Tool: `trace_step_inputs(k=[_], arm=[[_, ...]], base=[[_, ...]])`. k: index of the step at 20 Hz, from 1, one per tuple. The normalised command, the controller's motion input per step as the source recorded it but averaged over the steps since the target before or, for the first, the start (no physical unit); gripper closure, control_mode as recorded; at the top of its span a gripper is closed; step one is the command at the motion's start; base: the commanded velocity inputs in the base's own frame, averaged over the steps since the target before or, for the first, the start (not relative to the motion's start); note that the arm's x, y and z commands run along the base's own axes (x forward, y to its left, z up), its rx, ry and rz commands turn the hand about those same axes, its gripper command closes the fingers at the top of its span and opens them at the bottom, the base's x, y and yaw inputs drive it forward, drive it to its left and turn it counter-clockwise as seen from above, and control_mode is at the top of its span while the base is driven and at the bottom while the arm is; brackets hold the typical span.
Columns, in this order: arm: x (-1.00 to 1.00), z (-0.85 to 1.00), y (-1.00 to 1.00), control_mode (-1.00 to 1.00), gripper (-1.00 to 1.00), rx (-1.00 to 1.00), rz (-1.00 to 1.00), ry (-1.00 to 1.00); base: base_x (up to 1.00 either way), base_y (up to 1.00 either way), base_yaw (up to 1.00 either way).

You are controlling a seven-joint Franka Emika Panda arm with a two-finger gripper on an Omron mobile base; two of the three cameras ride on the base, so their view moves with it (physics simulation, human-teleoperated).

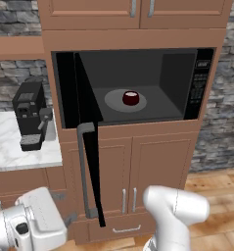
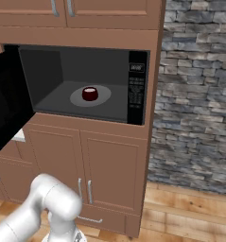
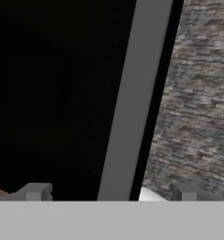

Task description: Pick the mug from the counter and place it inside the microwave. Then close the microwave.

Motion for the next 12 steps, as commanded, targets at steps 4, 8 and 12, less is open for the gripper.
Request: trace_step_inputs(k=[4, 8, 12], arm=[[0.00, 0.00, -0.35, -1.00, -1.00, 0.00, 0.08, 0.03], [0.00, 0.02, -0.33, -1.00, -1.00, 0.00, 0.09, 0.07], [0.00, 0.03, -0.31, -1.00, -1.00, 0.00, 0.10, 0.14]], base=[[0.00, 0.00, 0.00], [0.00, 0.00, 0.00], [0.00, 0.00, 0.00]])
